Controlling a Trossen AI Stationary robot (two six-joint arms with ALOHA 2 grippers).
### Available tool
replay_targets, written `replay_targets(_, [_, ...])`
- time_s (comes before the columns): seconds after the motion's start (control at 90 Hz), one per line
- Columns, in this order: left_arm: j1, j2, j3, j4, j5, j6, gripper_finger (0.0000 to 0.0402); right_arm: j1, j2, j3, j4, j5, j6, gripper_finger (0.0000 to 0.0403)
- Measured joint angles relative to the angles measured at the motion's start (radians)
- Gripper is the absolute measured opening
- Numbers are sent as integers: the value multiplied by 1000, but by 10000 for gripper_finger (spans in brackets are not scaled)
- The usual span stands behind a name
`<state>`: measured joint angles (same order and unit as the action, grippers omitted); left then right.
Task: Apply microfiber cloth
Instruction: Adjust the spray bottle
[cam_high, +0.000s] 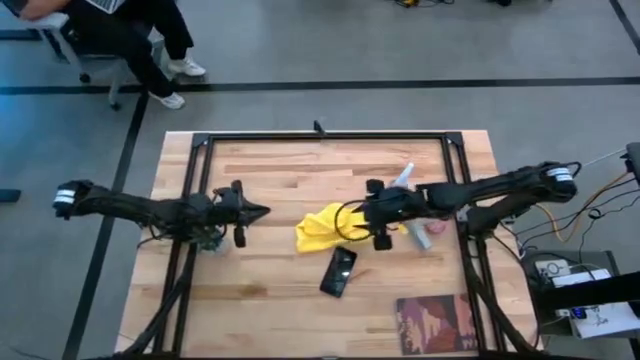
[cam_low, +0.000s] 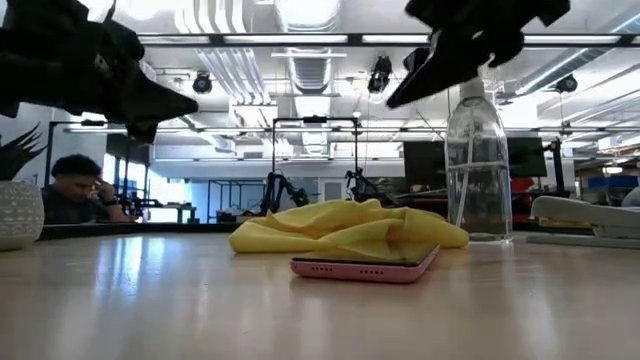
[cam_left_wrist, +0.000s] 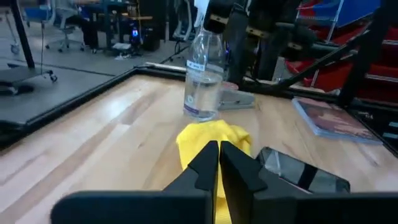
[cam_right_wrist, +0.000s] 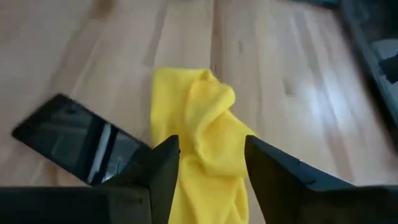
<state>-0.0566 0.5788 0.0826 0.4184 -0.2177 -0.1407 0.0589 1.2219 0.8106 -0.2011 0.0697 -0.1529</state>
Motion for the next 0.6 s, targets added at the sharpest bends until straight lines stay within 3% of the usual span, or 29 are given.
replay_targets(0.311, [0,-128,-72,-26,-1,3,0,13,-237,-236,111,-12,143,96])
replay_targets(0.6, [0,-155,-72,-44,0,-1,1,57,-302,-307,193,-26,208,43])
